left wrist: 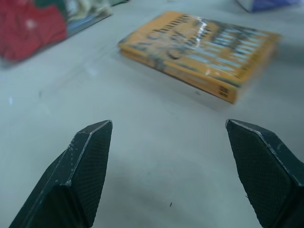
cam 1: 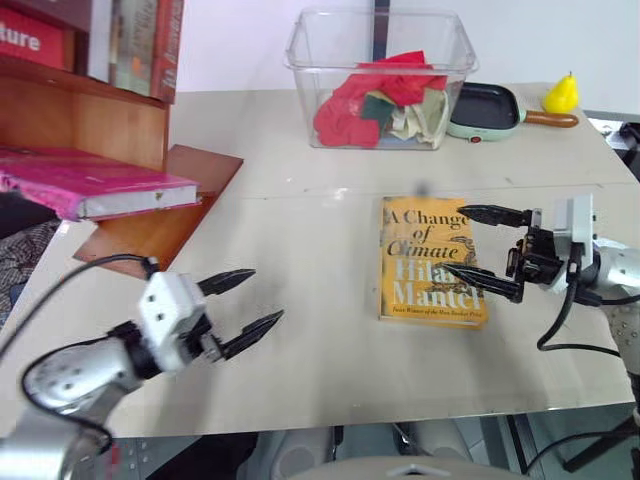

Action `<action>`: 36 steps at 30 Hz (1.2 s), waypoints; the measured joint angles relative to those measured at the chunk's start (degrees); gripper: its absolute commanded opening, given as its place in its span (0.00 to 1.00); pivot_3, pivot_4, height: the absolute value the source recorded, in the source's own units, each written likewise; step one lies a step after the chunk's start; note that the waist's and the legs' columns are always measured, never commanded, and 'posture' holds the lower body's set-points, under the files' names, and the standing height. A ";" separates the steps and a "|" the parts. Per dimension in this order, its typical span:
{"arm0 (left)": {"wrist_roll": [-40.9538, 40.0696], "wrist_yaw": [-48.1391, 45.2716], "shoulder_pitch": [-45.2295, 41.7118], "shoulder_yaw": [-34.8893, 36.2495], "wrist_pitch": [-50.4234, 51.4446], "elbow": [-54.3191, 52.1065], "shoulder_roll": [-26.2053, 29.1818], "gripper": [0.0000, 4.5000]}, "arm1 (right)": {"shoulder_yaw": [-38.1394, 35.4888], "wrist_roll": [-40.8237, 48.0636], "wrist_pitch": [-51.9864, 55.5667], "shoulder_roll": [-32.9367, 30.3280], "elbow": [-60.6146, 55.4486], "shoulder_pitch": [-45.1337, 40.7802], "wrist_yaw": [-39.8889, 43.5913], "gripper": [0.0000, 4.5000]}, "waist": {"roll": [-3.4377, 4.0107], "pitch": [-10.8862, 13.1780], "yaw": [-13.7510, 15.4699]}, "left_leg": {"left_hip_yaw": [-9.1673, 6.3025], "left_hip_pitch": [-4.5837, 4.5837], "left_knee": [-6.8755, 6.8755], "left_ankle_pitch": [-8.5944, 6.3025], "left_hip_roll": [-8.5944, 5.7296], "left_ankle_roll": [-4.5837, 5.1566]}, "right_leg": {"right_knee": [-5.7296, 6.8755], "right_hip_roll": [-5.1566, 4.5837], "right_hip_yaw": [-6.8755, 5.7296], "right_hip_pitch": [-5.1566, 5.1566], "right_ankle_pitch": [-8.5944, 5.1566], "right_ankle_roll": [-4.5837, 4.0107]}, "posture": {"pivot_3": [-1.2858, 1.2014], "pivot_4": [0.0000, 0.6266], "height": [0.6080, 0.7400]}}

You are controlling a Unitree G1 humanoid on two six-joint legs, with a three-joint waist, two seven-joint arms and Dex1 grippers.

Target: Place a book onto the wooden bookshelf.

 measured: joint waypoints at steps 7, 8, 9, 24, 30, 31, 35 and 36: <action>2.30 4.71 -9.75 -8.43 0.82 5.94 -3.84 0.87 | -0.12 6.22 3.37 2.62 -7.12 -1.96 -5.25 1.00 | -0.01 -0.01 -0.07 | 0.02 -0.02 0.00 0.11 -0.03 -0.19 | -0.10 -0.05 0.04 -0.01 0.01 0.01 | 0.52 0.24 1.00; 2.89 5.21 -10.68 -9.05 0.84 6.68 -4.37 0.87 | -0.10 6.89 3.66 3.07 -7.92 -2.65 -5.93 1.00 | -0.01 -0.01 -0.13 | 0.02 -0.02 -0.01 0.11 -0.03 -0.20 | -0.10 -0.05 0.04 -0.01 0.01 0.01 | 0.52 0.24 1.00; 3.95 5.82 -11.78 -10.14 0.44 7.93 -4.62 0.87 | -0.04 7.61 4.11 3.66 -9.09 -3.23 -6.91 1.00 | -0.02 -0.02 -0.12 | 0.00 -0.02 -0.02 0.11 -0.02 -0.20 | -0.10 -0.05 0.03 -0.01 0.01 0.01 | 0.52 0.24 1.00; -0.07 1.67 -12.10 -11.52 -0.34 10.16 -6.14 0.87 | -0.05 9.09 5.88 2.84 -12.79 1.75 -11.29 1.00 | -0.02 -0.02 -0.05 | -0.01 -0.07 -0.06 0.08 -0.04 -0.15 | -0.16 -0.12 0.02 -0.03 0.00 0.00 | 0.52 0.24 1.00; -2.21 0.88 -4.41 -5.29 2.78 9.91 -1.31 0.87 | -11.18 6.55 5.49 -2.94 -9.96 17.51 -8.88 1.00 | -0.02 -0.02 0.66 | 0.05 -0.06 -0.06 -0.01 -0.04 0.02 | -0.18 -0.11 0.04 -0.01 -0.01 0.01 | 0.52 0.24 1.00; -2.53 0.56 -2.77 -4.23 3.06 9.53 -0.68 0.87 | -13.57 5.72 5.24 -3.68 -8.93 20.77 -7.98 1.00 | -0.02 -0.02 0.87 | 0.07 -0.05 -0.05 -0.02 -0.04 0.03 | -0.18 -0.11 0.05 0.00 -0.01 0.01 | 0.52 0.24 1.00; -4.30 -0.16 1.46 -0.19 4.38 8.32 0.49 0.87 | -20.36 2.36 3.52 -4.68 -4.09 30.40 -4.32 1.00 | -0.02 -0.03 1.08 | 0.08 0.02 -0.04 -0.02 -0.02 0.04 | -0.18 -0.08 0.05 0.10 -0.03 0.00 | 0.52 0.24 1.00; -4.60 -0.51 2.31 0.79 4.68 8.32 0.63 0.87 | -21.66 1.48 2.76 -4.69 -2.56 32.28 -3.36 1.00 | -0.01 -0.03 1.07 | 0.10 0.03 -0.04 -0.02 -0.01 0.04 | -0.18 -0.08 0.06 0.11 -0.03 0.00 | 0.52 0.24 1.00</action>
